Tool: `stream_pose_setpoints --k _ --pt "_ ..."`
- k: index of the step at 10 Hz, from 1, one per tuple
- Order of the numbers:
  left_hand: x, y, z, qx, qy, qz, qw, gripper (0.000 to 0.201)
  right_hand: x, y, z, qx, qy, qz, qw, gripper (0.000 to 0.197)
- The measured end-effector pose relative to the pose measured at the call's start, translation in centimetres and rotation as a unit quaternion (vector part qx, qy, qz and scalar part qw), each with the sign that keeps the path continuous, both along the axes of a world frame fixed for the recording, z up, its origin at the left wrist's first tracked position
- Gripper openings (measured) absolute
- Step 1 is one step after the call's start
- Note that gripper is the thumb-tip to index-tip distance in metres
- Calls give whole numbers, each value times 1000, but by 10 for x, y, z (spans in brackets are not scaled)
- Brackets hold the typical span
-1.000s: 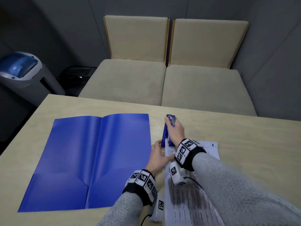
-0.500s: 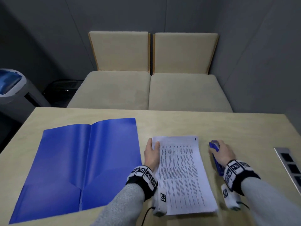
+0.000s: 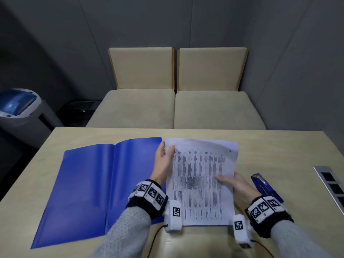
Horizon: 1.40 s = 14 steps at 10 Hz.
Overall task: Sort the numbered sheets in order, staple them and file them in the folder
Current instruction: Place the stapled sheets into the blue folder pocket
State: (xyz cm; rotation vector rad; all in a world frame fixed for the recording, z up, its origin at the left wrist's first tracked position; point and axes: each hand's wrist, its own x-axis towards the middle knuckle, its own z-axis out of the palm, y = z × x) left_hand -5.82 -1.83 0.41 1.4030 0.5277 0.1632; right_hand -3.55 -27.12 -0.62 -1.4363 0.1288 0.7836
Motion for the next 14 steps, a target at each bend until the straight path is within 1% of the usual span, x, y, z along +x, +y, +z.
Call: stream_pose_setpoints --k 1,2,3,4,5,6,7,8,9,10,11,12,13,14 --pt "-1 19 20 3 -27 19 999 9 -10 21 -8 -7 17 -17 1000 35" --pt "-9 39 11 63 43 5 997 14 -17 32 -16 -56 -24 -51 997 32" --pt "-31 71 -22 299 192 -92 930 27 -23 25 -28 -103 -19 -118 987 33" --pt "-63 95 -50 447 312 -244 802 50 -30 6 -42 -101 21 -190 976 35" --pt "-85 95 -58 512 355 -357 697 84 -38 0 -54 -62 103 -257 959 34" --pt "-91 89 -64 559 334 -373 661 82 -42 6 -58 -55 157 -306 937 33" --pt "-91 90 -68 564 319 -395 651 70 -43 27 -48 8 167 -315 934 37" --pt "-93 90 -68 593 278 -411 634 56 -29 59 -38 95 180 -346 916 39" --pt "-99 82 -65 628 217 -415 621 45 -6 98 -31 125 165 -351 913 51" --pt "-104 73 -61 657 165 -411 610 38 12 145 -25 154 171 -350 908 53" --pt "-107 71 -60 659 147 -393 624 31 27 169 -62 127 146 -363 912 67" --pt "-109 78 -69 653 104 -368 654 30 43 182 -121 51 111 -259 958 100" --pt "-111 84 -74 646 53 -368 666 39 32 194 -114 66 131 -212 966 76" --pt "-108 94 -86 637 -11 -367 678 39 27 201 -103 79 123 -188 971 47"
